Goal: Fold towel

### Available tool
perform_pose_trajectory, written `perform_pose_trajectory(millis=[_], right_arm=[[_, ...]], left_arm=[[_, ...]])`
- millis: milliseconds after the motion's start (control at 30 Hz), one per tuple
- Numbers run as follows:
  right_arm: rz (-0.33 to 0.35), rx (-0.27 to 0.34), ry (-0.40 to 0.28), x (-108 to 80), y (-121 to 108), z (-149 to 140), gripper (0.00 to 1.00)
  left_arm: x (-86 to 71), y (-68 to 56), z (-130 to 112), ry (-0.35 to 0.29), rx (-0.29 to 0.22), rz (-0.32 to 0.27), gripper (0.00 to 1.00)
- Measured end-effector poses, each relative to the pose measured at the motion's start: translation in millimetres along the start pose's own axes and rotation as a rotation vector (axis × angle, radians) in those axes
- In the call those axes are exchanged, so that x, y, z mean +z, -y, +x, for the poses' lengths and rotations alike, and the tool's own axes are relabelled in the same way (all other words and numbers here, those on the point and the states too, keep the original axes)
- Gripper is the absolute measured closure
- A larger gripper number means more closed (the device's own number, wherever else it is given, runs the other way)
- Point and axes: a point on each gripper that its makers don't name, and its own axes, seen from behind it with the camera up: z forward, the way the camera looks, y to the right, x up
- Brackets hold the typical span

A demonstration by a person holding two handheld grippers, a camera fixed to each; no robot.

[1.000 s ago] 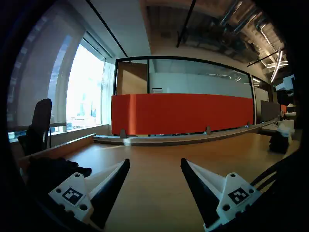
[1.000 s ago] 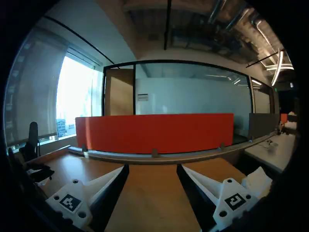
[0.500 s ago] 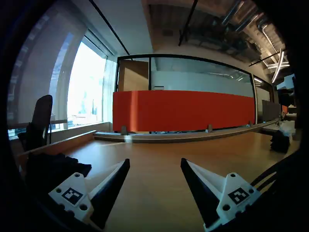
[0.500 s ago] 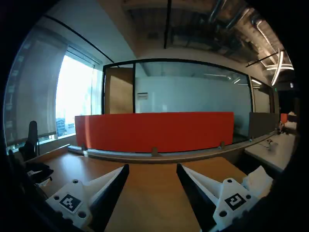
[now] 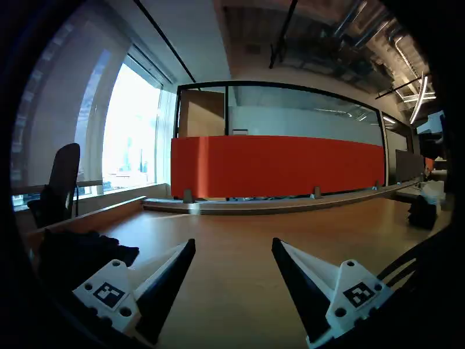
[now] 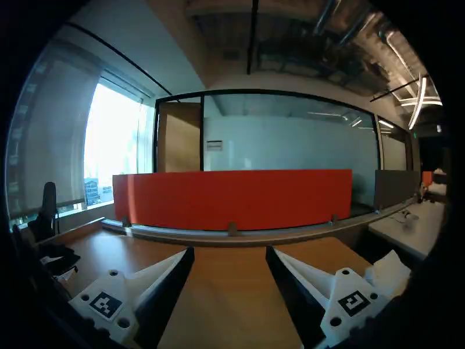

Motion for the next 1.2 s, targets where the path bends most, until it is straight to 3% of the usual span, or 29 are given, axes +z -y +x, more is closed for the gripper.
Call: perform_pose_trajectory(millis=[600,1200], right_arm=[[-0.053,-0.049,-0.064,0.0,-47,3,0.05],[-0.064,0.004,-0.061,11.8,-68,-78,0.01]], left_arm=[[0.0,0.3,-1,0.000,0.002,0.000,0.02],[0.1,0.2,-1,0.000,0.001,0.000,0.02]])
